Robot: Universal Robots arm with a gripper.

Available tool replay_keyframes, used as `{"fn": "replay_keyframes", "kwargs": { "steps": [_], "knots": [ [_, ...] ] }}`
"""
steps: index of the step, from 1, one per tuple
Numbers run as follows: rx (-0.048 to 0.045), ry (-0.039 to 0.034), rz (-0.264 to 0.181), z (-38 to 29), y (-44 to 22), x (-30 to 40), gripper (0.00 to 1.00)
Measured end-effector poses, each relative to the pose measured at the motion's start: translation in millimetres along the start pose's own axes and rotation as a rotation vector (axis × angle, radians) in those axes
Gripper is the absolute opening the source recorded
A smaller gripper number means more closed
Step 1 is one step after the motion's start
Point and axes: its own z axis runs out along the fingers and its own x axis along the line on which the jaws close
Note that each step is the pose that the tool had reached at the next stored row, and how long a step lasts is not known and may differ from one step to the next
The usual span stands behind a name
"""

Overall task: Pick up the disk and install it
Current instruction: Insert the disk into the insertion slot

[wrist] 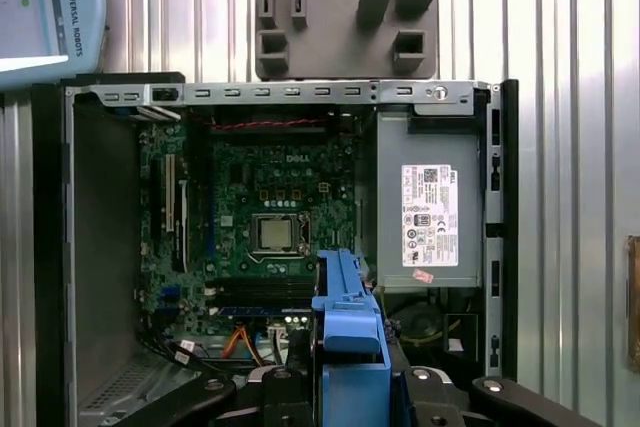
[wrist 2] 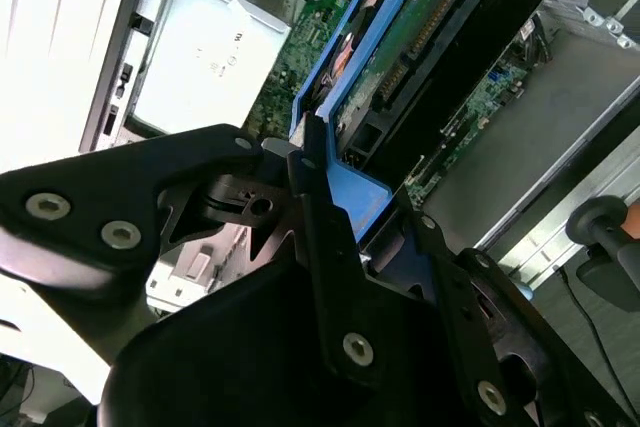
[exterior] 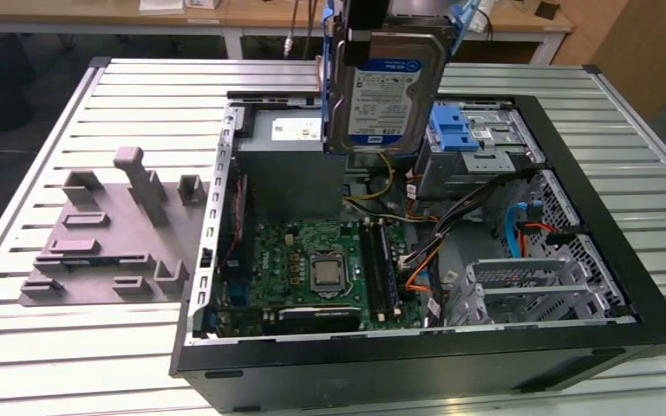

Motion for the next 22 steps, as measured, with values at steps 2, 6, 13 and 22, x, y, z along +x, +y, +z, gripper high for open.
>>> {"fn": "replay_keyframes", "kwargs": {
  "steps": [2, 6, 13, 22],
  "knots": [
    [0.0006, -0.0002, 0.000, 0.5, -0.2, 6.6, 0.36],
    [0.0183, -0.0012, 0.000, 0.8, -0.1, 11.7, 0.36],
    [0.0199, -0.0012, 0.000, 2.8, -0.7, 32.7, 0.36],
    [0.0157, -0.0009, 0.000, 4.0, -9.2, 47.5, 0.36]
  ]
}}
